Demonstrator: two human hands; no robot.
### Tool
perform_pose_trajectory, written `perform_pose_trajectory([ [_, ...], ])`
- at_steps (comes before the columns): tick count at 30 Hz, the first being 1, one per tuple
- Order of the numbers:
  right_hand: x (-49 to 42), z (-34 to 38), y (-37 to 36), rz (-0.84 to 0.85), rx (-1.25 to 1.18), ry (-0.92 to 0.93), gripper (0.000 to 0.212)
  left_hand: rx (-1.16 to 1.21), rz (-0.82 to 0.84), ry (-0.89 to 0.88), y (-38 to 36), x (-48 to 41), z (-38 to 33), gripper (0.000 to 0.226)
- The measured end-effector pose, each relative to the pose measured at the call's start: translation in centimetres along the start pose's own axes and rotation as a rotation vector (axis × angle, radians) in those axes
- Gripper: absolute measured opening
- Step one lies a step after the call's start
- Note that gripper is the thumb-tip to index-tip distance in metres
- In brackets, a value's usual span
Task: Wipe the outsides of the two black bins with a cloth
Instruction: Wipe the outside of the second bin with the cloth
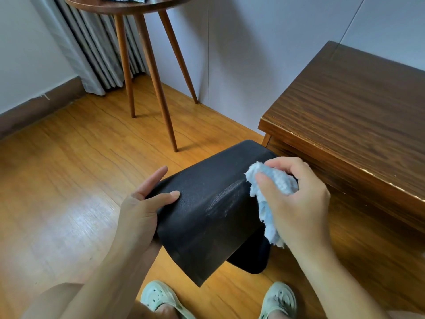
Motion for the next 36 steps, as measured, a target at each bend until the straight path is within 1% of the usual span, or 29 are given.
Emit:
perform_pose_trajectory([
  [3,2.5,1.3,-2.3,0.216,-0.095,0.010,0.012,0.004,-0.005,0.001,0.1,-0.1,0.3,0.054],
  [4,3.6,1.7,-3.3,0.261,-0.068,0.052,0.013,0.006,-0.003,-0.001,0.0,0.0,0.3,0.055],
  [5,4.3,1.9,-4.1,0.271,-0.022,0.096,0.015,0.005,0.001,-0.005,0.0,0.0,0.3,0.055],
  [6,4.5,1.7,-4.5,0.251,0.020,0.127,0.017,0.001,0.004,-0.008,-0.1,0.1,0.3,0.055],
  [8,3.1,0.6,-4.0,0.129,0.104,0.139,0.014,-0.014,0.006,-0.014,-0.1,0.3,0.3,0.054],
  [10,0.6,-0.5,-2.1,-0.028,0.175,0.095,0.012,-0.028,-0.005,-0.019,0.1,0.4,0.3,0.054],
  [12,-1.1,-0.9,-0.2,-0.108,0.155,0.035,0.014,-0.038,-0.017,-0.020,0.2,0.5,0.2,0.054],
  [14,-0.4,0.2,0.1,-0.100,0.084,0.056,0.014,-0.033,-0.019,-0.018,0.2,0.4,0.2,0.054],
  [16,2.0,1.9,-1.7,-0.005,0.030,0.152,0.015,-0.022,-0.011,-0.007,0.0,0.4,0.4,0.054],
  [18,4.7,2.8,-3.9,0.085,0.049,0.263,0.017,-0.018,-0.003,0.002,-0.1,0.4,0.6,0.054],
  [19,5.3,2.7,-4.5,0.088,0.079,0.302,0.018,-0.016,-0.001,0.005,-0.2,0.4,0.6,0.054],
  [21,3.8,1.4,-4.1,0.001,0.143,0.299,0.017,-0.017,-0.009,0.012,-0.1,0.5,0.6,0.053],
  [24,-0.7,-1.3,-0.5,-0.203,0.238,0.146,0.017,-0.032,-0.029,0.006,0.1,0.7,0.6,0.054],
  [26,-1.9,-1.7,1.4,-0.261,0.215,0.095,0.016,-0.045,-0.028,0.001,0.2,0.8,0.4,0.056],
  [28,-0.5,-0.2,0.9,-0.215,0.155,0.185,0.016,-0.040,-0.032,0.004,0.2,0.7,0.4,0.056],
  [31,4.1,1.8,-2.7,-0.037,0.090,0.397,0.018,-0.014,-0.016,0.015,0.0,0.6,0.6,0.055],
  [32,4.9,1.7,-3.6,-0.011,0.103,0.437,0.019,-0.013,-0.010,0.013,0.0,0.5,0.6,0.056],
  [33,4.8,1.2,-3.8,-0.014,0.117,0.437,0.019,-0.010,-0.006,0.004,-0.1,0.5,0.6,0.056],
  [34,3.7,0.3,-3.4,-0.044,0.128,0.394,0.018,-0.007,-0.001,-0.012,-0.1,0.5,0.5,0.056],
  [36,0.6,-1.3,-0.9,-0.168,0.164,0.233,0.014,-0.070,0.036,-0.100,-0.1,0.6,-0.2,0.055],
])
Point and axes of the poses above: each hand's wrist, its own x-axis away from the middle knuckle, its own y-axis out of the back of the hand, z = x × y, the point moved 7 cm from there along -x, towards the middle knuckle, and after that the axes turned 11 degrees about -y, right-handed, at the moved point
